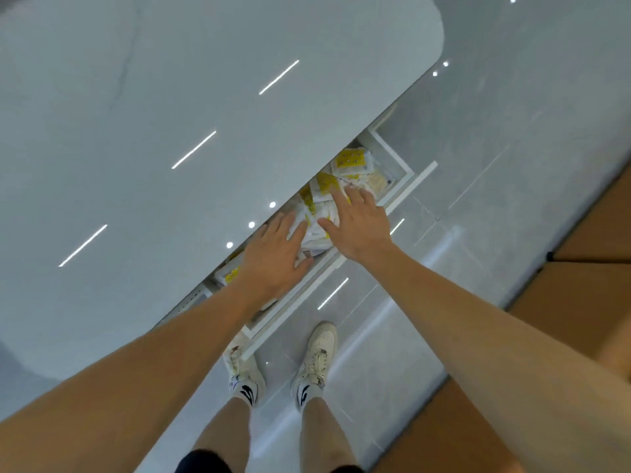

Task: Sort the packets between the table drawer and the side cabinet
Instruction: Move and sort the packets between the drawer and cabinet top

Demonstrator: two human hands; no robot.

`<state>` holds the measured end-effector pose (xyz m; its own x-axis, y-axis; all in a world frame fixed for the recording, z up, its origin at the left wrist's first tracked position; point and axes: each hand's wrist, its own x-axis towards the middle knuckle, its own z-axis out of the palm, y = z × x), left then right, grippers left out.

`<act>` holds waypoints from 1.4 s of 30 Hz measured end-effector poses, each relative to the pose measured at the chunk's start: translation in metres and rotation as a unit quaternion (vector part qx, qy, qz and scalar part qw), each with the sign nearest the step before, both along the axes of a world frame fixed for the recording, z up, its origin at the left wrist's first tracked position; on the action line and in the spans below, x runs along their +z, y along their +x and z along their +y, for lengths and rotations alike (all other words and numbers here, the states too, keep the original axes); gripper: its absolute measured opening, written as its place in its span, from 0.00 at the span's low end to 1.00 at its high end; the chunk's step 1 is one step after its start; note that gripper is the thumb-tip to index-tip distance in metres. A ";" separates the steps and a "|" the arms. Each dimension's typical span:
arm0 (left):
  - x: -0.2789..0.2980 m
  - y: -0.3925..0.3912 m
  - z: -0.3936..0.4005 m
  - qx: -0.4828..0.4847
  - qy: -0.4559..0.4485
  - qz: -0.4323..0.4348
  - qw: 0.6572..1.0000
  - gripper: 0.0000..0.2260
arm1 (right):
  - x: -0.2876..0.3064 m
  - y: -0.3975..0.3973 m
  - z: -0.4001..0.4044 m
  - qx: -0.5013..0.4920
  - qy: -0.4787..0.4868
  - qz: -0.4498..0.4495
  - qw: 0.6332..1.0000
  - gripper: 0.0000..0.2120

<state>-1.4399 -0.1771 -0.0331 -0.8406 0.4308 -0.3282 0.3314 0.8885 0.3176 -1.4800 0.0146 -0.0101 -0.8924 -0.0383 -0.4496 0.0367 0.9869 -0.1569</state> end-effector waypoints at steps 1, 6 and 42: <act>0.033 0.001 -0.001 -0.010 -0.003 -0.010 1.000 0.32 | 0.031 0.009 0.001 -0.025 -0.009 0.004 1.000 0.34; 0.208 0.014 0.005 -0.041 -0.012 0.000 0.999 0.35 | 0.190 0.079 0.017 -0.126 -0.037 0.040 0.991 0.32; 0.449 0.948 0.100 -0.846 0.090 0.042 0.524 0.33 | 0.394 1.170 -0.260 -0.915 0.046 0.114 0.384 0.33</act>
